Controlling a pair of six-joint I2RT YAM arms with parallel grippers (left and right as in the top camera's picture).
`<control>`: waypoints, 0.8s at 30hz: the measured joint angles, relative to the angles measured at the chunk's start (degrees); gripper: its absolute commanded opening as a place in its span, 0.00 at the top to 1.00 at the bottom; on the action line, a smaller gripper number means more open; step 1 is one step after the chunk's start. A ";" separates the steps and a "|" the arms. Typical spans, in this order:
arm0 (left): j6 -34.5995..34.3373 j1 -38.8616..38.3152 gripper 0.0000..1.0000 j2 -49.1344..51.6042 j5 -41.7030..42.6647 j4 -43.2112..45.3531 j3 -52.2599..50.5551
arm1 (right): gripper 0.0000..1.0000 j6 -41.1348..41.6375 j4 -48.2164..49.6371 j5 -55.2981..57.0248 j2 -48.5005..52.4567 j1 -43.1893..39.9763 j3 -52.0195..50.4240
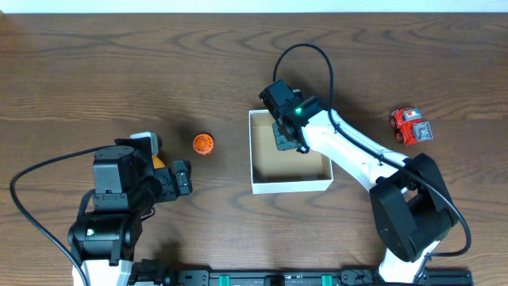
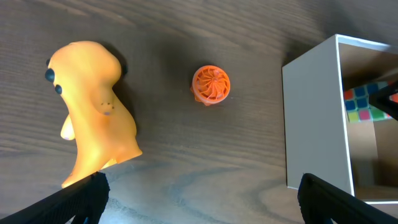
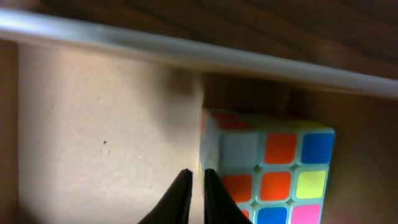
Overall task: Pack container
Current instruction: 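Lower the cube into the box and open the right gripper, then move the right gripper to the red toy truck and lower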
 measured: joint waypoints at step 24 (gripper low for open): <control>0.00 0.00 0.02 0.00 0.00 -0.17 0.00 | 0.54 0.07 -3.30 1.31 -5.55 -0.31 0.02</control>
